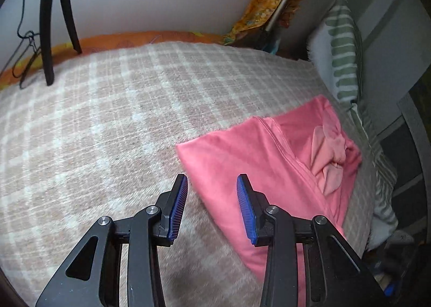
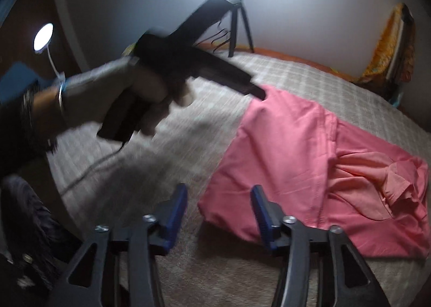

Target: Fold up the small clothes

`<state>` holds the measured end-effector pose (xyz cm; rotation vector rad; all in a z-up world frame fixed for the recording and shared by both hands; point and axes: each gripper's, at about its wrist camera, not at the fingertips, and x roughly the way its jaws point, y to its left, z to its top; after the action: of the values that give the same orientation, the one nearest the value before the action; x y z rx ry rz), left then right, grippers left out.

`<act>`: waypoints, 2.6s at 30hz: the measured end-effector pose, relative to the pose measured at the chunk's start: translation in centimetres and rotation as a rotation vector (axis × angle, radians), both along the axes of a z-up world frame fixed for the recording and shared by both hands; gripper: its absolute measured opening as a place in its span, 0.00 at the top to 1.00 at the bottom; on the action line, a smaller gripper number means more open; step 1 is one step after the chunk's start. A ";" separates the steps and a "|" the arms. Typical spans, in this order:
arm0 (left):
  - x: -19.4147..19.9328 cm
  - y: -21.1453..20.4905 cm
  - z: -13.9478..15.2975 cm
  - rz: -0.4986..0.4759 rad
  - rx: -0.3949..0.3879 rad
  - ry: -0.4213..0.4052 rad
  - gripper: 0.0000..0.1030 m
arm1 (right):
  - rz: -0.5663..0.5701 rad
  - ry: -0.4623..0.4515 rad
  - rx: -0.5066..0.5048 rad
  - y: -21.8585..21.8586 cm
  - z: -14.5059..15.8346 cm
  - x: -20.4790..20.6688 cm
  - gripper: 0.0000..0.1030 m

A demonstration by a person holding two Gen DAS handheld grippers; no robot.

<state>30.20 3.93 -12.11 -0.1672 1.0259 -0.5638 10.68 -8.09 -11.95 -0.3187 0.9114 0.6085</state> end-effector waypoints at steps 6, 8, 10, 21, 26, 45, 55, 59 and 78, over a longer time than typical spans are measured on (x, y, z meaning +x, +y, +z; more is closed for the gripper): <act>0.9 -0.2 -0.8 0.032 0.008 0.006 0.67 | -0.008 -0.069 -0.117 1.5 -2.7 -1.0 0.45; 1.2 -0.3 -1.1 0.043 -0.010 0.017 0.67 | -0.012 -0.077 -0.121 1.5 -3.0 -1.2 0.45; 1.5 0.0 -1.3 0.057 -0.030 0.026 0.68 | 0.007 -0.102 -0.149 2.0 -3.5 -1.5 0.45; 2.1 -1.3 -0.9 0.054 -0.033 0.004 0.97 | 0.030 -0.117 -0.206 1.9 -4.7 -1.8 0.79; 2.2 -1.6 1.1 0.073 -0.033 -0.034 0.97 | 0.018 -0.122 -0.135 0.9 -3.1 -1.1 0.94; 4.9 -12.6 7.0 0.037 -0.091 -0.115 0.98 | -0.274 -0.072 0.274 -13.9 5.4 3.6 0.96; 6.8 -22.2 6.4 -0.034 -0.054 -0.120 0.98 | -0.372 -0.037 0.343 -21.5 6.8 4.6 0.96; 7.3 -25.6 6.0 -0.062 -0.004 -0.133 0.98 | -0.440 -0.001 0.408 -26.5 5.6 5.4 0.96; 8.8 -41.8 1.7 -0.228 0.181 -0.194 1.00 | -0.695 0.095 0.597 -40.9 -2.4 4.3 0.96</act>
<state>39.04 -37.91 -10.43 0.1642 0.9063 -0.6759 15.00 -48.99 -14.38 0.5539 0.8196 0.2232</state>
